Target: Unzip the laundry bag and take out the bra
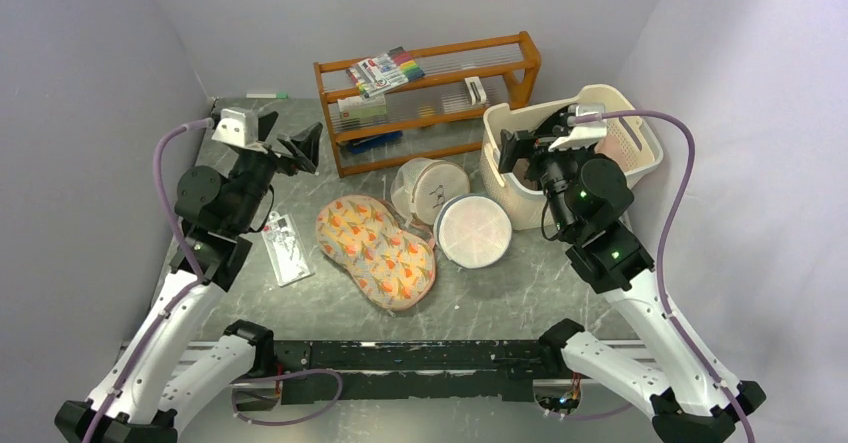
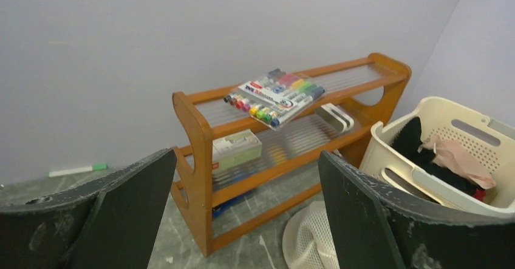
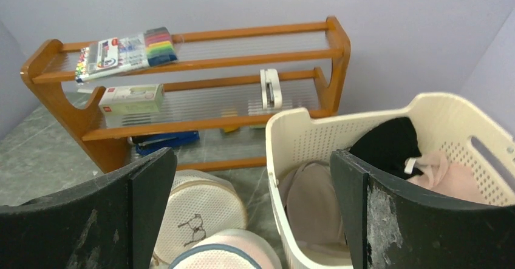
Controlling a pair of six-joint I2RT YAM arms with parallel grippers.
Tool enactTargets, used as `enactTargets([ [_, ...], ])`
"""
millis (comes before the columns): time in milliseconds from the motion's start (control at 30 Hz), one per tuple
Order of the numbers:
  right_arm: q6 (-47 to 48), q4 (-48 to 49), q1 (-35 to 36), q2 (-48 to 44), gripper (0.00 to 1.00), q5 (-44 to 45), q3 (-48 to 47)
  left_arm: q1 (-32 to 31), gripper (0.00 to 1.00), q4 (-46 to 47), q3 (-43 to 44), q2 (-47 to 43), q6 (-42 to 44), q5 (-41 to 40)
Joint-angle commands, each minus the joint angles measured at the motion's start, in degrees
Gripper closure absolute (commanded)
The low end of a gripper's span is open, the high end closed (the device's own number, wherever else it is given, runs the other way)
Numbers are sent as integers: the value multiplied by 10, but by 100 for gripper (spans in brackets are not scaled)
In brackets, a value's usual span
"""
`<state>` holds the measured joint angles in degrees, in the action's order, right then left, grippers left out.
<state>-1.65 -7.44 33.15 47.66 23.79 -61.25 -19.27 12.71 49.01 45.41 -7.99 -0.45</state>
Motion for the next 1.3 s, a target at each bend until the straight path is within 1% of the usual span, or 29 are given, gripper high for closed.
enactTargets([
  [0,-63,-27,-21,-13,0,8,17,4,1,-32,25,18,-27,37],
  [300,-187,-115,-66,-8,0,11,31,6,1,-124,63,107,-75,121],
  [467,-197,-115,-85,-15,0,-49,69,7,1,-135,56,151,-99,162],
  [567,-205,-104,-92,-25,0,-86,99,1,1,-120,42,181,-111,183],
  [633,-207,-92,-97,-33,0,-113,123,-14,1,-100,32,199,-117,194],
  [700,-210,-82,-99,-41,0,-132,143,-45,2,-95,26,211,-123,204],
  [800,-211,-74,-102,-52,0,-153,165,-112,2,-101,24,225,-131,215],
  [867,-212,-74,-104,-58,0,-159,173,-170,2,-100,16,228,-134,221],
  [1000,-210,-66,-105,-79,0,-168,183,-307,2,-79,-29,209,-140,231],
  [1100,-206,-64,-106,-102,0,-165,186,-375,2,-76,-48,204,-142,238],
  [1200,-206,-63,-107,-121,0,-157,188,-441,2,-98,-42,235,-144,243],
  [1267,-204,-63,-107,-132,0,-155,190,-477,2,-91,-44,263,-144,245],
])
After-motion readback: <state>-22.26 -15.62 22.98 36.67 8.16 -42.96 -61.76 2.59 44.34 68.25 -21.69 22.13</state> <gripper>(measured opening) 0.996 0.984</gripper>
